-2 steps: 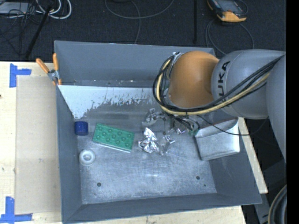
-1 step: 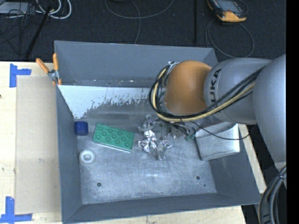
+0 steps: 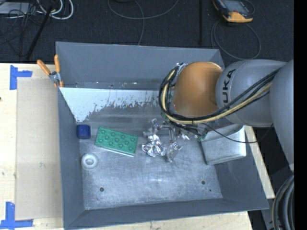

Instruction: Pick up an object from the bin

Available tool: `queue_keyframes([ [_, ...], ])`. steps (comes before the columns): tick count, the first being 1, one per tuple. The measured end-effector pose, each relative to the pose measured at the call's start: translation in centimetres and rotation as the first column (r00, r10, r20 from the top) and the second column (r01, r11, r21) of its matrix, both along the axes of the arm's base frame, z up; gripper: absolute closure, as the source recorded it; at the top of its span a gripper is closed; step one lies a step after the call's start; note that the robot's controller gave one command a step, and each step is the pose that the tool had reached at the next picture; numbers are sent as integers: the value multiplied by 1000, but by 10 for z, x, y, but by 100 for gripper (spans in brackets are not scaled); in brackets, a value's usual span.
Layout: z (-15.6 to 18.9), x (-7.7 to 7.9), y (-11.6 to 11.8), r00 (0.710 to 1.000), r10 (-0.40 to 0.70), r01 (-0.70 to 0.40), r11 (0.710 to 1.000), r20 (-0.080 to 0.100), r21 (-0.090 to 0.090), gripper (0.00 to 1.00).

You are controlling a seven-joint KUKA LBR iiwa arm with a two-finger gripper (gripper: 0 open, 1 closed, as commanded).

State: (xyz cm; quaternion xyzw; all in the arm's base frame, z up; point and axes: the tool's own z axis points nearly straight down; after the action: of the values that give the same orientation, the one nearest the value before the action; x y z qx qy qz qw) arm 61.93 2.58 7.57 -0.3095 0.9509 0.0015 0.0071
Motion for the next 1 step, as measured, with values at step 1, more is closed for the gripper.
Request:
queue_keyframes([
  [1,3,2,0,1000,-2,2,1000,6,0,100],
])
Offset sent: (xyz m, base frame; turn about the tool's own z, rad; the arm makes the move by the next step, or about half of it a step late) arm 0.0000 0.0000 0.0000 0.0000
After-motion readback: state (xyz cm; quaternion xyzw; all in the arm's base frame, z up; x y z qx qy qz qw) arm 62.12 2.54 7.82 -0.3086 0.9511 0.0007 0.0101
